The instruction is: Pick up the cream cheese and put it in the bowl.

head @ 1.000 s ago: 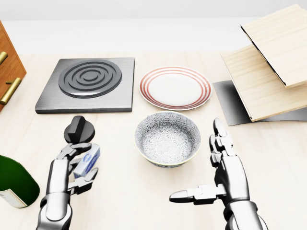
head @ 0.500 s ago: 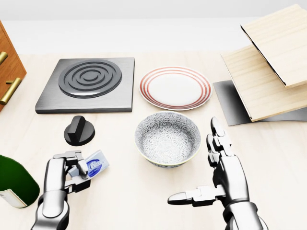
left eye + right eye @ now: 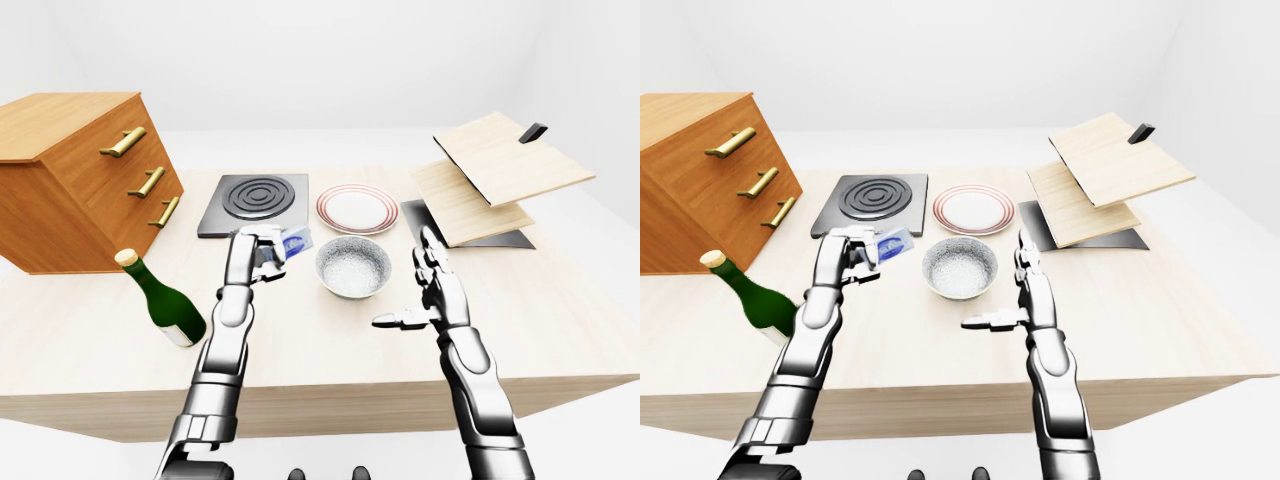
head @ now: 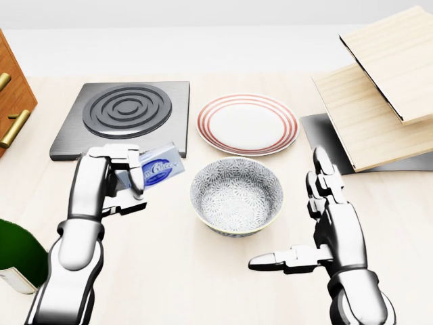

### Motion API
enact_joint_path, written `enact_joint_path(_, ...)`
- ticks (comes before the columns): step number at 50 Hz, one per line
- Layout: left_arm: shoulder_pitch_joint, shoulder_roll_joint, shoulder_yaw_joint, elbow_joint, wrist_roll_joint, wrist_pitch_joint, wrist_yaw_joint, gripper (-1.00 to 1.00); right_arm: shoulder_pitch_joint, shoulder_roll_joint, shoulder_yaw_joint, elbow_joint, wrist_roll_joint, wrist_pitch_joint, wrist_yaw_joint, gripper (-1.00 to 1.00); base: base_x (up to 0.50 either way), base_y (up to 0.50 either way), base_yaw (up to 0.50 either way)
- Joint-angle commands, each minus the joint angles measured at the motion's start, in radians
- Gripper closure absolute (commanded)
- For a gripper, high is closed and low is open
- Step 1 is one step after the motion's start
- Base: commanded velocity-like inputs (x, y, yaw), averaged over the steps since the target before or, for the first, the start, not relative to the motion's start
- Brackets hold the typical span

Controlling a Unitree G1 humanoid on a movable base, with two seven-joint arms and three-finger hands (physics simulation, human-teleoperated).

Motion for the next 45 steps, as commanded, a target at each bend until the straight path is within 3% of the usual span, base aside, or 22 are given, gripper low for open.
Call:
enact_joint_path(1, -0.086, -0.057, -0.06, -0.173, 0.175, 0.062, -0.087, 1.0, -0.049, -0.026, -0.034, -0.067, -0.001, 0.0, 0.001, -1.0, 0.0, 0.0, 0.0)
enact_joint_path(7, -0.103, -0.088, -0.097, -0.221, 0.25, 0.088, -0.111, 1.0, -0.033, -0.021, -0.035, -0.107, -0.005, 0.0, 0.006, -1.0, 0.0, 0.0, 0.0)
enact_joint_path(11, -0.09, -0.124, -0.144, -0.209, 0.337, 0.054, -0.109, 1.0, -0.023, -0.019, -0.038, -0.128, -0.002, 0.0, 0.012, -1.0, 0.0, 0.0, 0.0)
enact_joint_path(18, -0.114, -0.171, -0.175, -0.149, 0.43, 0.029, -0.106, 1.0, -0.014, -0.021, -0.05, -0.114, 0.01, 0.0, 0.02, -1.0, 0.0, 0.0, 0.0)
enact_joint_path(22, -0.162, -0.171, -0.179, -0.056, 0.487, 0.0, -0.092, 1.0, -0.005, -0.021, -0.056, -0.095, 0.016, 0.0, 0.024, -1.0, 0.0, 0.0, 0.0)
enact_joint_path(36, -0.371, -0.166, -0.164, 0.333, 0.666, 0.0, 0.047, 1.0, 0.014, -0.026, -0.075, -0.086, 0.043, 0.0, 0.04, -1.0, 0.0, 0.0, 0.0)
enact_joint_path(45, -0.383, -0.156, -0.158, 0.353, 0.664, 0.0, 0.0, 1.0, 0.007, -0.03, -0.088, -0.043, 0.058, 0.0, 0.043, -1.0, 0.0, 0.0, 0.0)
